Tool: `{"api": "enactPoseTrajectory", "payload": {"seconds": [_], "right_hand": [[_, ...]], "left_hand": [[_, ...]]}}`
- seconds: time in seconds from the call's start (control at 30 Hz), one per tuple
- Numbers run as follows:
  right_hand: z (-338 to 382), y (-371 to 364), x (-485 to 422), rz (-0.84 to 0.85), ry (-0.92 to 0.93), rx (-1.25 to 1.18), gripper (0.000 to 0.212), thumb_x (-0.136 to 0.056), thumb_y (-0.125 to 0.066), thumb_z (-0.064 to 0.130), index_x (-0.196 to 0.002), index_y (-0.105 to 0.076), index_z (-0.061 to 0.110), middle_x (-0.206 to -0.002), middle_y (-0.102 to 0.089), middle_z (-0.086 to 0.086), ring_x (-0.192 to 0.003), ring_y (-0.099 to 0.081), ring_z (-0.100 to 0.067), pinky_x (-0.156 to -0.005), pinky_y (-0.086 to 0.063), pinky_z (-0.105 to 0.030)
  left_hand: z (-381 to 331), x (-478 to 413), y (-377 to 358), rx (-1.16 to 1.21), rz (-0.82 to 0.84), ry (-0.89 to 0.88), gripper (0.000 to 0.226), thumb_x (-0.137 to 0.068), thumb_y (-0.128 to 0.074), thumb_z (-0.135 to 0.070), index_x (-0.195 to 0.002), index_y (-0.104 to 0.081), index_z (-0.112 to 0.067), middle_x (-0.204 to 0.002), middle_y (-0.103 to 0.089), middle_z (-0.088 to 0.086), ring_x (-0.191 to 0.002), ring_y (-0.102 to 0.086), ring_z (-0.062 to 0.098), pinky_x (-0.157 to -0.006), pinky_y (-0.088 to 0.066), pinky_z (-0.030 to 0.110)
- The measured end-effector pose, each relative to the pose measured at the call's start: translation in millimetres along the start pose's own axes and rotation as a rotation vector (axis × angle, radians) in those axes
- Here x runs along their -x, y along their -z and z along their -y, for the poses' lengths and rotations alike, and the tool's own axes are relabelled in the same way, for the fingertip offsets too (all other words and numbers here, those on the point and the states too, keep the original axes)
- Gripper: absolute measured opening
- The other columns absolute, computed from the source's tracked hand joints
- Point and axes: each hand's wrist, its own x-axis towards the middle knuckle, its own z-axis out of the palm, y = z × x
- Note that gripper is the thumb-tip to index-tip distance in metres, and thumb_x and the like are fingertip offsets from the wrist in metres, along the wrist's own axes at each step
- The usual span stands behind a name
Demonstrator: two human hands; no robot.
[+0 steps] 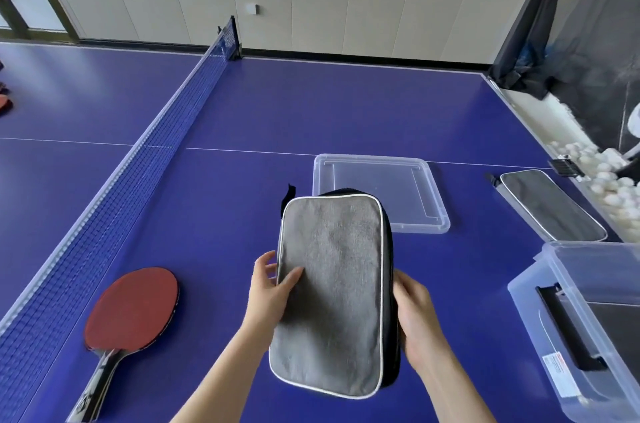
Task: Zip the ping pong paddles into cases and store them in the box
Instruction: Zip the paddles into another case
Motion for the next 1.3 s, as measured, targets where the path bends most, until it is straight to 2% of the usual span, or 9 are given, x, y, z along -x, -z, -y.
{"api": "enactPoseTrajectory", "payload": {"seconds": [0.1, 0.2, 0.3, 0.5, 0.67, 0.83, 0.97, 1.07, 1.3], "right_hand": [[-6.5, -6.6, 0.7, -0.105, 0.15, 0.099, 0.032, -0.098, -0.051, 0.018, -0.074, -0.053, -0.003, -0.063, -0.049, -0.003, -0.061, -0.043, -0.016, -0.057, -0.036, -0.027], [-8.2, -12.4, 5.2, -0.16, 0.27, 0.197, 0.022, -0.095, -0.052, 0.008, -0.075, -0.061, 0.009, -0.062, -0.063, 0.004, -0.056, -0.055, -0.008, -0.054, -0.043, -0.017], [-11.7, -12.1, 4.8, -0.142, 0.246, 0.192, 0.017, -0.094, -0.054, 0.008, -0.085, -0.068, 0.012, -0.075, -0.071, -0.001, -0.067, -0.065, -0.009, -0.061, -0.051, -0.02], [-13.7, -3.8, 5.2, 0.025, 0.187, 0.163, 0.018, -0.092, -0.06, 0.009, -0.08, -0.072, 0.014, -0.072, -0.072, 0.001, -0.067, -0.066, -0.009, -0.06, -0.05, -0.022], [-26.5, 1.1, -0.2, 0.015, 0.166, 0.186, 0.016, -0.092, -0.062, 0.015, -0.079, -0.07, 0.01, -0.076, -0.069, -0.015, -0.07, -0.062, -0.018, -0.065, -0.051, -0.039], [-31.3, 40.0, -13.4, -0.058, 0.12, 0.246, 0.023, -0.094, -0.058, 0.015, -0.075, -0.057, 0.002, -0.065, -0.055, -0.01, -0.063, -0.045, -0.013, -0.061, -0.037, -0.03], [-51.1, 88.2, -34.7, -0.118, 0.024, 0.328, 0.013, -0.096, -0.053, 0.013, -0.09, -0.061, 0.004, -0.089, -0.067, -0.021, -0.073, -0.053, -0.02, -0.07, -0.043, -0.034], [-80.4, 118.9, -51.7, -0.166, -0.075, 0.486, 0.024, -0.096, -0.051, 0.019, -0.097, -0.052, -0.005, -0.105, -0.055, -0.034, -0.075, -0.049, -0.043, -0.072, -0.049, -0.05], [-128.8, 128.5, -68.2, -0.221, -0.161, 0.778, 0.012, -0.097, -0.044, 0.007, -0.086, -0.048, 0.007, -0.066, -0.044, -0.001, -0.063, -0.038, -0.02, -0.054, -0.03, -0.032]], "left_hand": [[4.1, 20.6, -26.0, -0.259, -0.048, -0.16, 0.079, -0.075, -0.079, -0.036, -0.141, -0.035, -0.027, -0.133, -0.04, -0.006, -0.124, -0.042, 0.015, -0.107, -0.037, 0.045], [-1.4, 54.9, -56.2, -0.229, 0.193, -0.277, 0.062, -0.078, -0.069, -0.053, -0.132, -0.042, -0.039, -0.129, -0.041, -0.02, -0.123, -0.041, -0.005, -0.108, -0.037, 0.033], [1.9, 64.8, -70.6, -0.175, 0.318, -0.233, 0.073, -0.074, -0.063, -0.066, -0.138, -0.039, -0.04, -0.136, -0.037, -0.023, -0.13, -0.036, -0.006, -0.11, -0.035, 0.028], [12.4, 59.9, -63.2, -0.203, 0.27, -0.22, 0.052, -0.087, -0.066, -0.039, -0.132, -0.042, -0.045, -0.129, -0.044, -0.022, -0.112, -0.037, -0.027, -0.097, -0.04, 0.017], [22.6, 53.0, -52.0, -0.17, 0.274, -0.19, 0.045, -0.091, -0.063, -0.029, -0.131, -0.049, -0.046, -0.127, -0.057, -0.02, -0.12, -0.05, -0.006, -0.1, -0.048, 0.032], [27.9, 39.6, -16.6, -0.067, 0.016, -0.166, 0.029, -0.095, -0.055, -0.017, -0.115, -0.058, -0.038, -0.106, -0.067, -0.006, -0.098, -0.065, 0.012, -0.086, -0.05, 0.029], [54.8, 12.4, 17.4, -0.134, -0.243, -0.044, 0.023, -0.097, -0.047, -0.013, -0.111, -0.058, -0.027, -0.106, -0.065, -0.001, -0.093, -0.061, 0.021, -0.077, -0.045, 0.034], [80.1, -4.8, 29.5, -0.208, -0.306, 0.059, 0.027, -0.096, -0.045, -0.008, -0.115, -0.06, -0.019, -0.11, -0.065, 0.004, -0.095, -0.059, 0.024, -0.077, -0.041, 0.032], [131.9, -15.1, 24.0, -0.38, -0.342, 0.146, 0.03, -0.098, -0.042, -0.004, -0.121, -0.058, -0.01, -0.106, -0.06, 0.006, -0.091, -0.053, 0.024, -0.079, -0.038, 0.032]]}}
